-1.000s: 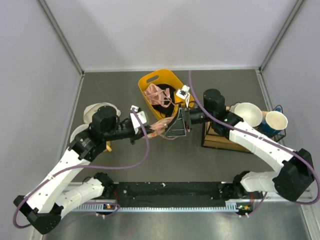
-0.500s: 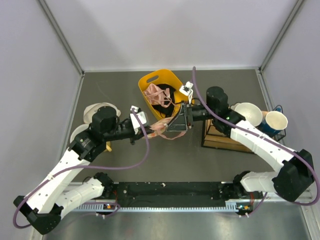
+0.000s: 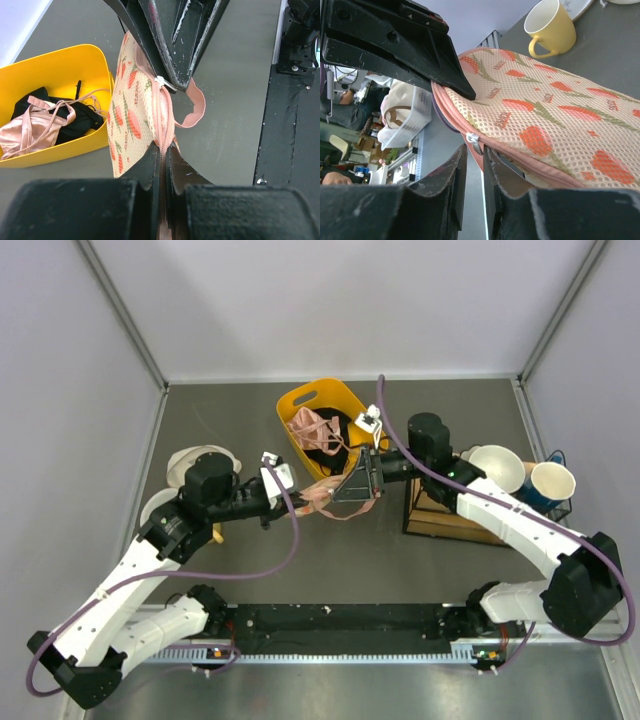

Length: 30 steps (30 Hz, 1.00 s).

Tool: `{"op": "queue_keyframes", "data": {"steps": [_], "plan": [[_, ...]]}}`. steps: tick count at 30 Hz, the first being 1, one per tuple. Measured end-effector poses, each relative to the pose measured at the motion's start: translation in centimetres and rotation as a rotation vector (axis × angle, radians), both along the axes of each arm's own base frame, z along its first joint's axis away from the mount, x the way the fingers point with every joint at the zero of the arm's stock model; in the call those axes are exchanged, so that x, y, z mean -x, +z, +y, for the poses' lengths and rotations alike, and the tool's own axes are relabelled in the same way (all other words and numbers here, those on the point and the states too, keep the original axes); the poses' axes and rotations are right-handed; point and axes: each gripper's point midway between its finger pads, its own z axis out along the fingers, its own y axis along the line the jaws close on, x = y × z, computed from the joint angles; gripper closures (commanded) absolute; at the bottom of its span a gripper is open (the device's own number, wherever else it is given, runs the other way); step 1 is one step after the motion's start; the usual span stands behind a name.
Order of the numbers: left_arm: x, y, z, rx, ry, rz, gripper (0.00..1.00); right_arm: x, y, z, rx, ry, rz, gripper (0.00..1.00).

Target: Unzip the laundry bag and remove the bra

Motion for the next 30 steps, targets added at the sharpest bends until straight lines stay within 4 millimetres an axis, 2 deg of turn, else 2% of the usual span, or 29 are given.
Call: {"op": "queue_keyframes", "data": {"steps": [2, 3, 4, 10, 19, 25, 30], "plan": [[0.0, 0.1, 0.0, 0.002, 0.0, -0.003, 1.0, 0.0, -0.1, 0.0, 0.002, -0.001, -0.001, 0.89], [-0.1, 0.1, 0.0, 0.003, 0.0, -0.005, 1.0, 0.0, -0.1, 0.0, 0.004, -0.001, 0.0, 0.99], [-0.1, 0.1, -0.1, 0.005, 0.0, -0.006, 1.0, 0.0, -0.2, 0.0, 0.006, -0.003, 0.002, 1.0], [-0.1, 0.1, -0.1, 0.006, -0.001, -0.011, 1.0, -0.4, -0.2, -0.1, 0.019, -0.021, -0.005, 1.0], [-0.2, -0.5, 0.3, -0.008, 0.017, -0.018, 1.0, -1.6, -1.4, -0.9, 0.099, -0.14, -0.025, 1.0], [0.3, 0.5, 1.3, 0.005, 0.045, -0.062, 1.0, -2.2, -2.1, -2.2, 0.16, -0.219, -0.065, 1.0], [0.6, 1.1, 2.4, 0.01, 0.081, -0.093, 1.0, -3.8, -2.6, -4.7, 0.186, -0.311, -0.071, 1.0]]}}
